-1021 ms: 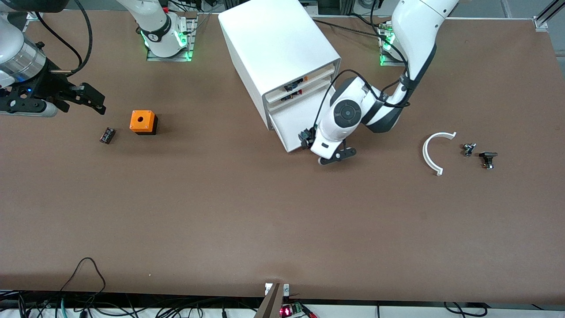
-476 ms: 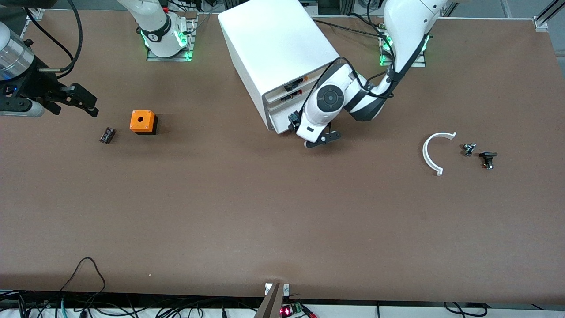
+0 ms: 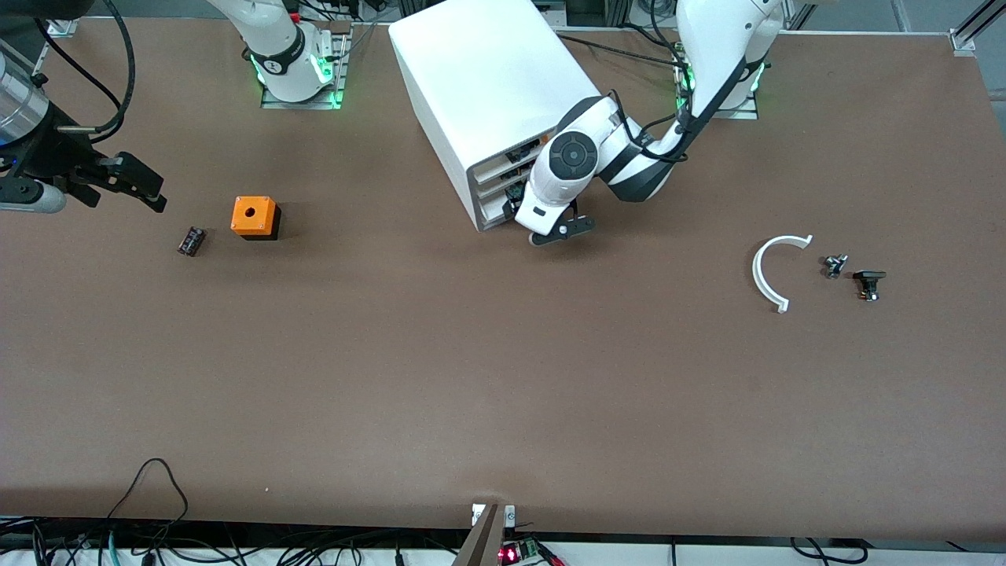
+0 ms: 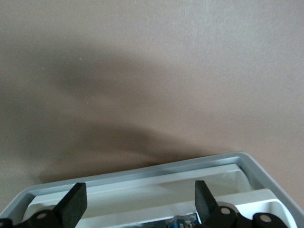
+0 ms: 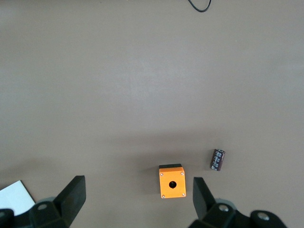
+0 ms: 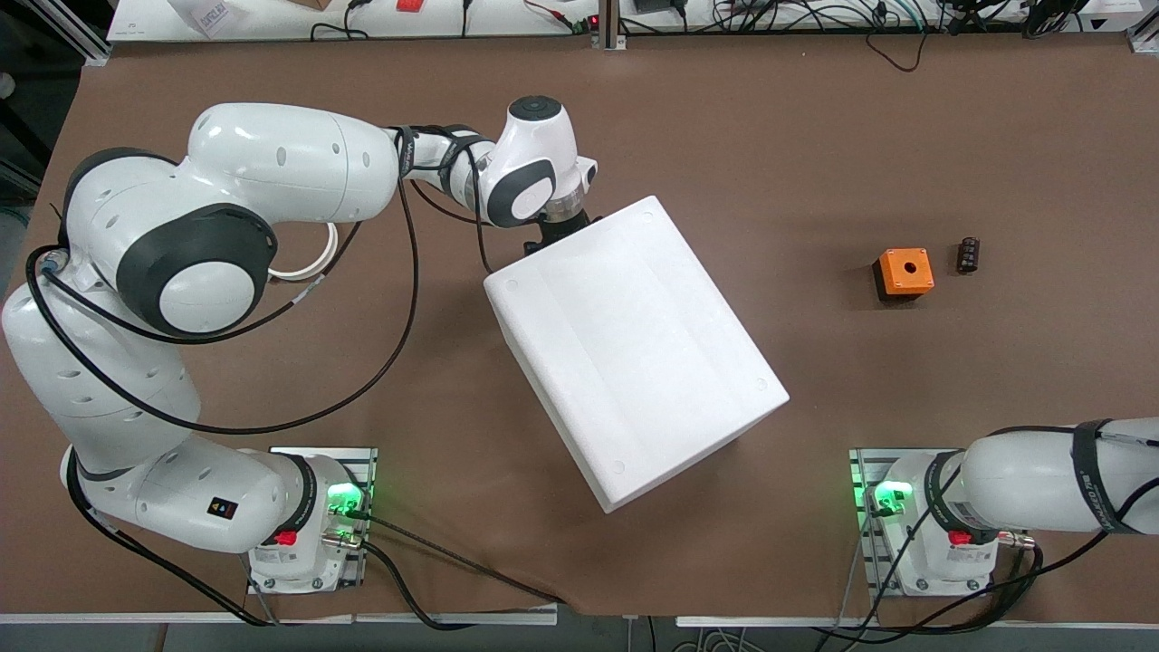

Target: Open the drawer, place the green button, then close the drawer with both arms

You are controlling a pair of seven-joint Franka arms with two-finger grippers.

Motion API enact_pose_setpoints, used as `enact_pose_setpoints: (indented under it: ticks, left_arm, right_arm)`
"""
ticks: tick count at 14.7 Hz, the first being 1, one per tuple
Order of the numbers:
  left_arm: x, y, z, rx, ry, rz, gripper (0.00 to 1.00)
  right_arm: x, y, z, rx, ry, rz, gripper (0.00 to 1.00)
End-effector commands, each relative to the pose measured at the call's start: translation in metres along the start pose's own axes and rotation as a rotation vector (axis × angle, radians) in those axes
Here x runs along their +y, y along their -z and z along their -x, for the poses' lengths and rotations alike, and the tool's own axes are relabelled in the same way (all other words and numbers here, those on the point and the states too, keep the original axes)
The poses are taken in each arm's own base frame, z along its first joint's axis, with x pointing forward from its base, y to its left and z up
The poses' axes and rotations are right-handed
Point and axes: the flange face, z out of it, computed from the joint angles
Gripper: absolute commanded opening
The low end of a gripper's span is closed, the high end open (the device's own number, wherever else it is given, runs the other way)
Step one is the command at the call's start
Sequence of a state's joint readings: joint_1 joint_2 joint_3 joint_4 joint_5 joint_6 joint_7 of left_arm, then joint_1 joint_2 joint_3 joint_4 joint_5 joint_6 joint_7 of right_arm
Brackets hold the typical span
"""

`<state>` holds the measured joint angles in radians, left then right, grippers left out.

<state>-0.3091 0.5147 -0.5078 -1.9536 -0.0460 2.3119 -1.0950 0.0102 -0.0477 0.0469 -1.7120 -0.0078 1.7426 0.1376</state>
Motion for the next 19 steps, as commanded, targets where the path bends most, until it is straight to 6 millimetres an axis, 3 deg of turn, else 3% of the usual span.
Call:
enact_pose_setpoints:
  ticks: [1,6,10,13,19]
  left_arm:
    - [-0.010,0.004,0.018,-0.006,0.008,-0.004,1.00]
    - [-0.006,0.011,0.022,0.002,0.011,0.005,1.00]
    - [-0.015,0.039,-0.001,0.036,0.014,0.035,1.00]
    - [-0.039,0.091,-0.056,0.101,-0.087,0.081,1.00]
    - [-0.116,0.238,-0.152,0.109,-0.371,0.040,1.00]
  right_arm:
    - [0.004,0.008,-0.001,0.002,0.012,-0.007,1.00]
    - [0.005,0.010,0.000,0.005,0.010,-0.007,1.00]
    - [0.007,0.009,-0.001,0.004,0.006,-0.006,1.00]
    - [0.010,0.010,-0.001,0.005,0.001,-0.006,1.00]
    - [0.011,0.010,-0.001,0.007,0.001,-0.006,1.00]
